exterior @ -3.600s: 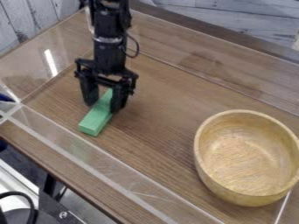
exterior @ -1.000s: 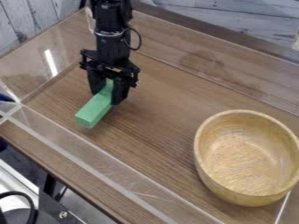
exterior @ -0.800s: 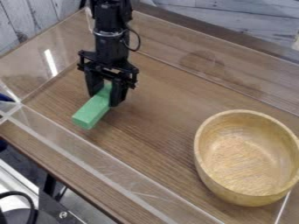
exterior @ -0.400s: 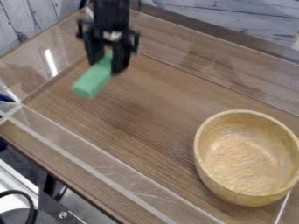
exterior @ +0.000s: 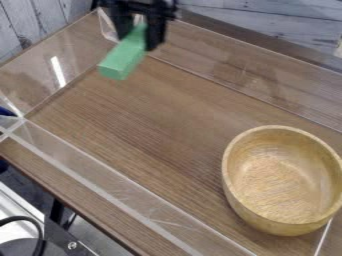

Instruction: Put the green block in the brown bowl

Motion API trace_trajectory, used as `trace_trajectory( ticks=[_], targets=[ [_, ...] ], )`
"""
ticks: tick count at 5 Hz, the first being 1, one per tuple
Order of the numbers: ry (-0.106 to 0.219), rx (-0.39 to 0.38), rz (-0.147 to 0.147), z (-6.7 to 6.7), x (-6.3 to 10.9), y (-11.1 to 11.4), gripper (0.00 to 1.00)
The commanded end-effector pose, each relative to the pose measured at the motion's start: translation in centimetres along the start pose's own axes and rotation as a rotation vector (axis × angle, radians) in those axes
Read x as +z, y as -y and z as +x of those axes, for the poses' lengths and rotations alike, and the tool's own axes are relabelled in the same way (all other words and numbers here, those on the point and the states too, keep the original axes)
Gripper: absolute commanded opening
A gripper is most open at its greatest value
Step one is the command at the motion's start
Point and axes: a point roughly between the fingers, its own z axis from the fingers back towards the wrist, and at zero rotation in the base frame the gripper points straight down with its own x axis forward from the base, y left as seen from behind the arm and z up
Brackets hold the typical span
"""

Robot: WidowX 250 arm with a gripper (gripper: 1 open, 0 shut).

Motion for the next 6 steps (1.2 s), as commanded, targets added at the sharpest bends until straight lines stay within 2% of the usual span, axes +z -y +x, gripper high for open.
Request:
trace_trajectory(
  ticks=[1, 3, 5, 6],
  targets=[
    [0.057, -0.061, 0.019, 1.5, 0.7, 4.4, 0.0],
    [0.029, -0.131, -0.023, -0.2, -3.5, 12.4, 0.0],
    [0.014, -0.229, -0.028, -1.7, -6.1, 20.1, 0.0],
    [0.016, -0.264, -0.04, -1.6, -7.3, 21.4, 0.0]
  ],
)
